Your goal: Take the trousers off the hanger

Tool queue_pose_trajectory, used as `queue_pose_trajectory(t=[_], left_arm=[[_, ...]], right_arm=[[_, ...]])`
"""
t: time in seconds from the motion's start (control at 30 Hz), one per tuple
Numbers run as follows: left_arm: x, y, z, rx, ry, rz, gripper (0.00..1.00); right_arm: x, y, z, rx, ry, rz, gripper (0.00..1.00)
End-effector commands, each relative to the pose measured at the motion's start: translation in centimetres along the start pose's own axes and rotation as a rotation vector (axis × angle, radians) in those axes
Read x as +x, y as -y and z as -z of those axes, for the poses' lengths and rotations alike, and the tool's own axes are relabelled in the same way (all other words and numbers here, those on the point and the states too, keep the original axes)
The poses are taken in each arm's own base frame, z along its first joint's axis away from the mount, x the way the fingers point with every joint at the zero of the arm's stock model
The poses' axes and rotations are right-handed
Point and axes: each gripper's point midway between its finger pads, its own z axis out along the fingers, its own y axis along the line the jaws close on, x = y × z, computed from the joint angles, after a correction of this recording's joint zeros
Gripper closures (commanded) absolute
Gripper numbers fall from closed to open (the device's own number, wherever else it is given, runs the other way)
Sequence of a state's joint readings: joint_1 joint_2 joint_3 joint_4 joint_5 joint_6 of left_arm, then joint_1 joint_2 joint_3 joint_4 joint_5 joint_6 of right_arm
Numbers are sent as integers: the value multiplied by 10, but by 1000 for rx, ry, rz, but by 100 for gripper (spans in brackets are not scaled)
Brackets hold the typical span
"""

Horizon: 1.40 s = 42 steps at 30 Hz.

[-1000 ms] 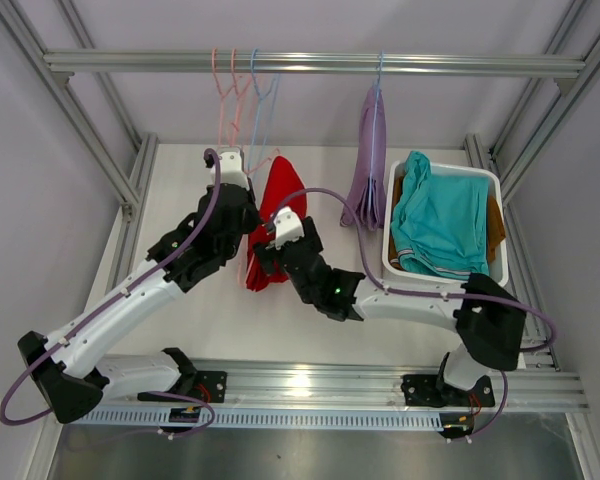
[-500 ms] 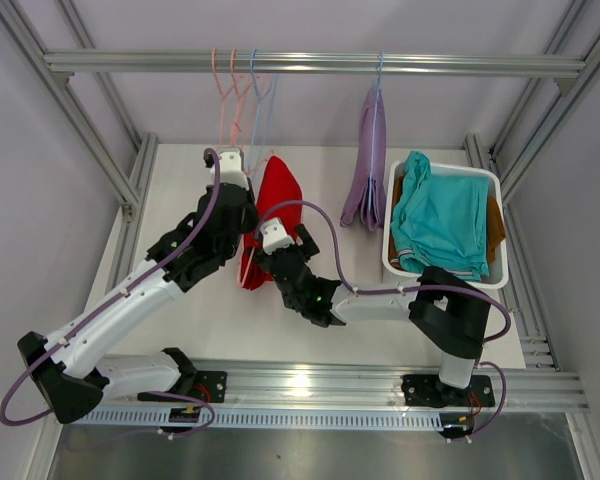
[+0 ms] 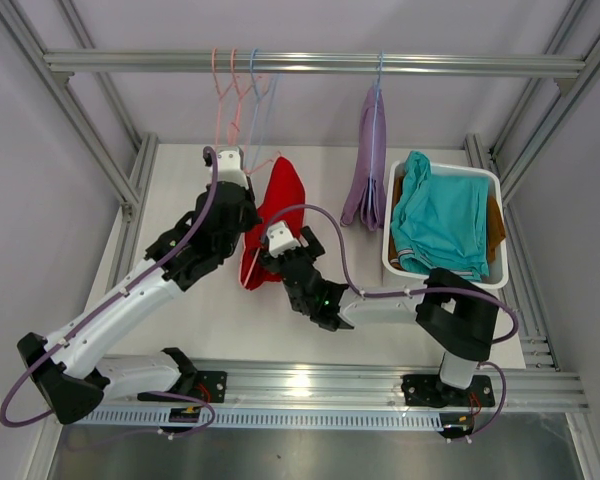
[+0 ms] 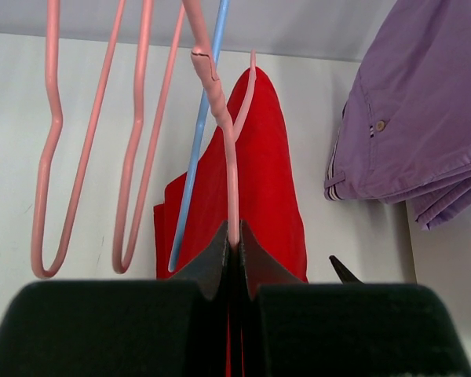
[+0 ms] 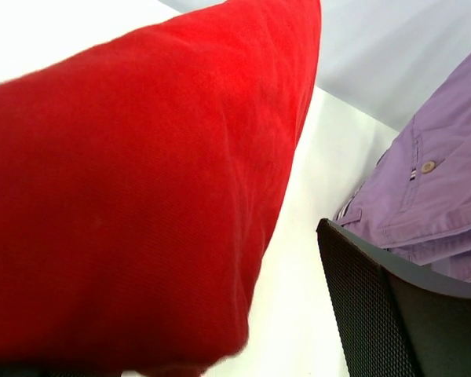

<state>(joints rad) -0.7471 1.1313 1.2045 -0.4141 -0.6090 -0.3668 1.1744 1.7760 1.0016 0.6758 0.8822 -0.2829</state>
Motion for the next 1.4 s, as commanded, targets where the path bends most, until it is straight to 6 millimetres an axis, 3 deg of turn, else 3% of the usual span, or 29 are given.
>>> queue_pose_trajectory(t=[0.0,0.3,0.8,1.0,1.1,1.13,1.37], left_arm=[[-39,2,7,25,94,88,99],[-39,0,6,22,90,88,99],[-32,8,3,52,61,88,99],[-32,10,2,59,56,89,100],[-30,10,2,57,52,85,99],[-30,10,2,58,54,86,100],[-32,10,3,63,56,88,99]], right_arm=[[-44,18,10,31,112,-168,12],[-48,19,20,-13,138,-189,14],[-69,8,-4,-14,214,-234,16],[-75,16,-8,-17,243,-260,35],[-77,17,-11,-32,254,-267,52],[-78,16,-12,-40,257,-269,61],[-79,16,-14,-53,255,-286,87]])
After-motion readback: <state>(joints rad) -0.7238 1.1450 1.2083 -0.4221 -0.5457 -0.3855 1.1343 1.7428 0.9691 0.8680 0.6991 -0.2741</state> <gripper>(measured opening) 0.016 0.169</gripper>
